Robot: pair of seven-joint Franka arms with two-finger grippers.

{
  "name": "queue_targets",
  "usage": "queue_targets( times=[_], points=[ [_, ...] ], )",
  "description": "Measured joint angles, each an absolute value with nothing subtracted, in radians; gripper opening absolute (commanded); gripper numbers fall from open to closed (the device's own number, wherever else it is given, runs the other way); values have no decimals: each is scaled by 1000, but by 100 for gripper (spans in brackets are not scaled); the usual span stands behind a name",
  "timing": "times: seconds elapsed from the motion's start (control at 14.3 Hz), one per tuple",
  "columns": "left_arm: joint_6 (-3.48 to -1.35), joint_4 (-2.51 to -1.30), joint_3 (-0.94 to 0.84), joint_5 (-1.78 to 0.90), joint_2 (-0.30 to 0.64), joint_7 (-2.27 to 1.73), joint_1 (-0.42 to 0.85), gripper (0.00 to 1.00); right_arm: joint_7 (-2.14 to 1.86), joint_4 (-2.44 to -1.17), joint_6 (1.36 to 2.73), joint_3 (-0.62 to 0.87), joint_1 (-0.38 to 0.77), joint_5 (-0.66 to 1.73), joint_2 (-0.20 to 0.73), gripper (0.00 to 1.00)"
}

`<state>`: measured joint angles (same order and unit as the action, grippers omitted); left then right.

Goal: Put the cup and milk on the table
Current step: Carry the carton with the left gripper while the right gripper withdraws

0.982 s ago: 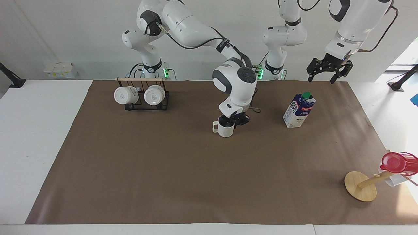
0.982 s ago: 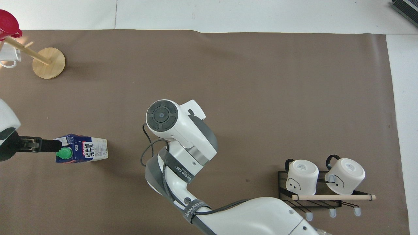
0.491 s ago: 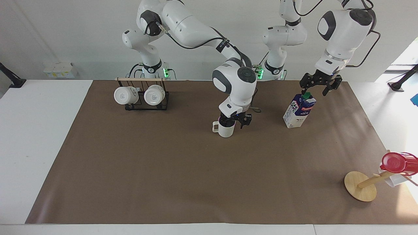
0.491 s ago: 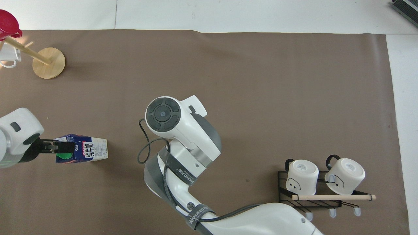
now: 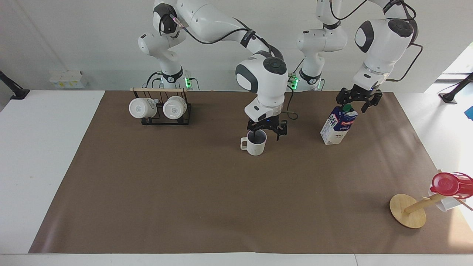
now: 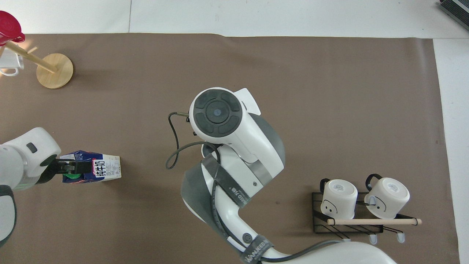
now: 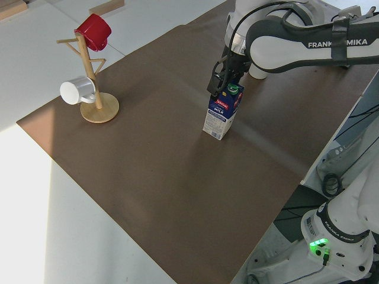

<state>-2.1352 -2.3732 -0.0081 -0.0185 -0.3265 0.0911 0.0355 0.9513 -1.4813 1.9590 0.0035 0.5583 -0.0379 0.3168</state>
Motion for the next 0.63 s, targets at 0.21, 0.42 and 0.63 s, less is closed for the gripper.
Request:
queue_targets(
  times=[0.21, 0.42, 0.63],
  points=[
    [-2142, -2376, -9, -18, -327, 78, 36, 83, 890, -1575, 1922, 3, 479, -38, 197, 100],
    [-2142, -2376, -9, -18, -327, 70, 36, 67, 788, -1611, 1857, 2, 379, -38, 116, 100],
    [-2142, -2376, -10, -18, -327, 57, 36, 56, 661, -1618, 1790, 2, 264, -38, 59, 100]
  ],
)
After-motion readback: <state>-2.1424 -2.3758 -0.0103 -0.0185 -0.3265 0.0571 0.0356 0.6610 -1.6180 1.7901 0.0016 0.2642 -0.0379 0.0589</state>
